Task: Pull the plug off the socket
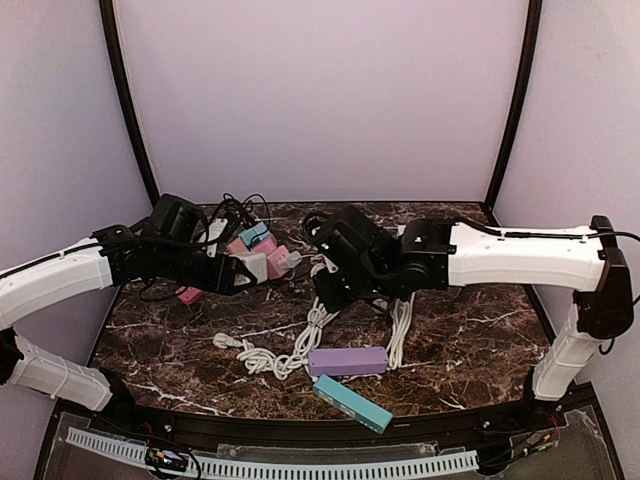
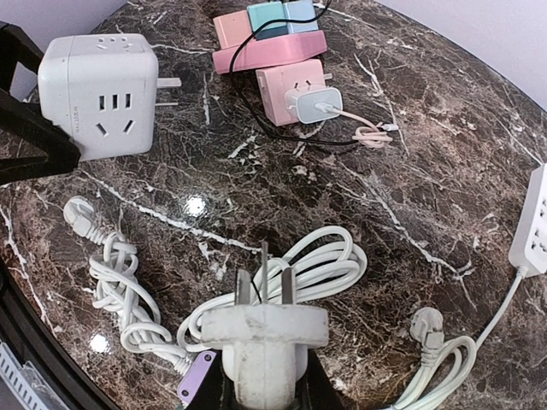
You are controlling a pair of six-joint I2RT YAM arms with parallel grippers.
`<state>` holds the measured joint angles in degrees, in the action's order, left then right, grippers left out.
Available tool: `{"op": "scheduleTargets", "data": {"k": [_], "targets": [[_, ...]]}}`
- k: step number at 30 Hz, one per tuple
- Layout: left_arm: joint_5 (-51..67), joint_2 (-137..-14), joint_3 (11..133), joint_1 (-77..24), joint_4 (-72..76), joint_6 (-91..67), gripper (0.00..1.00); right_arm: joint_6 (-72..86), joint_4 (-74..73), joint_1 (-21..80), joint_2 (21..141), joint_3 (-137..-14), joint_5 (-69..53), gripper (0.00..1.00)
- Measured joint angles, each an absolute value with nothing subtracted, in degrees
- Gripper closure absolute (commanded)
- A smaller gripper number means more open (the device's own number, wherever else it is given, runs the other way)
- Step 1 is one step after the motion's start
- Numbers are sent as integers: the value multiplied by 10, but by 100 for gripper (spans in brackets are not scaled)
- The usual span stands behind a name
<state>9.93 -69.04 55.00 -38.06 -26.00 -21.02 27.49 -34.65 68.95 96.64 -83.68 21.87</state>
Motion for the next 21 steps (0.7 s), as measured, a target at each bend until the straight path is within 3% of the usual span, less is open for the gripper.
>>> {"op": "scheduleTargets", "data": {"k": [10, 21], "targets": [[101, -679, 537, -381, -255, -213, 99, 278, -349, 667, 957, -823, 218, 100], [105, -642, 516, -371, -254, -224, 99, 273, -373, 533, 838, -706, 204, 100]]}}
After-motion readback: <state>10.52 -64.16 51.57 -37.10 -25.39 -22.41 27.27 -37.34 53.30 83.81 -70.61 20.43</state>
